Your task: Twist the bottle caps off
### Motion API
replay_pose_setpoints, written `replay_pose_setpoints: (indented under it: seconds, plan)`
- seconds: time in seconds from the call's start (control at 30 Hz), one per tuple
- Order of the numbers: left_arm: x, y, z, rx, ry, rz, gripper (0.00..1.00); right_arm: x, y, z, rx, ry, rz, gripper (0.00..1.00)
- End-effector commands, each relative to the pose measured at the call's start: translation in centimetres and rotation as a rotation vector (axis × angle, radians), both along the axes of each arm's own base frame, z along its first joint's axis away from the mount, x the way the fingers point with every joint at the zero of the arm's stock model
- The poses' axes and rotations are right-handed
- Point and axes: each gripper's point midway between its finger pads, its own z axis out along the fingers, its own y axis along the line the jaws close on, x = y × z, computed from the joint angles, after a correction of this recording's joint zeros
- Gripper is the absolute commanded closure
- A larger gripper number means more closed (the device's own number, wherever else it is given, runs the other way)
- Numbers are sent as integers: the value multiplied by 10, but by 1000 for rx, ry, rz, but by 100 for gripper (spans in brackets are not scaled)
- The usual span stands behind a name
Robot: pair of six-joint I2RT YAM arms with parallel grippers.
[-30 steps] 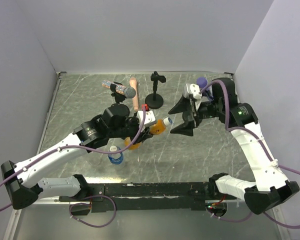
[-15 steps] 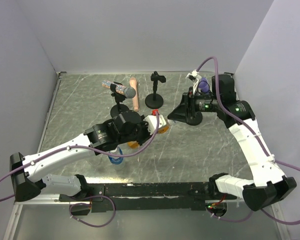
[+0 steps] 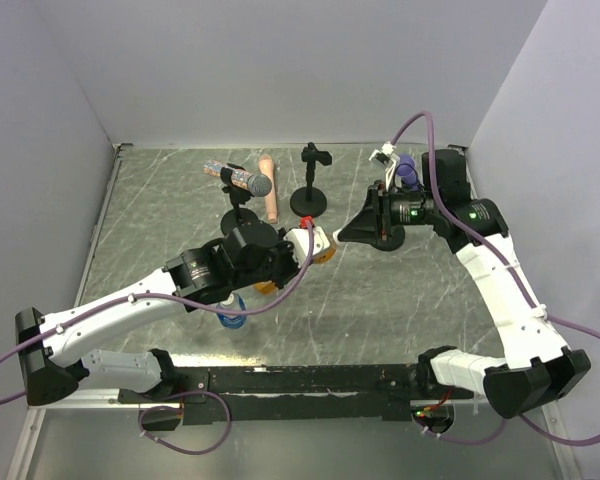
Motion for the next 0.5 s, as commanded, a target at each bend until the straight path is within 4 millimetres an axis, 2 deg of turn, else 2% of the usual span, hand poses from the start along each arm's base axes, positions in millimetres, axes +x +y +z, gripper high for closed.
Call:
replay_pose_setpoints:
  seconds: [0.0, 0.13, 0.3, 0.47]
  plan:
    - [2, -4, 26, -79, -34, 13, 99, -6, 6, 15, 57, 12, 55, 65]
    - [2, -4, 29, -92, -37, 9, 99, -6, 7, 14, 55, 19, 71, 64]
    - [1, -6, 32, -99, -35, 3, 99, -7, 8, 13, 54, 16, 85, 50]
    - [0, -6, 30, -98, -30, -2, 99, -7, 9, 14, 56, 16, 94, 50]
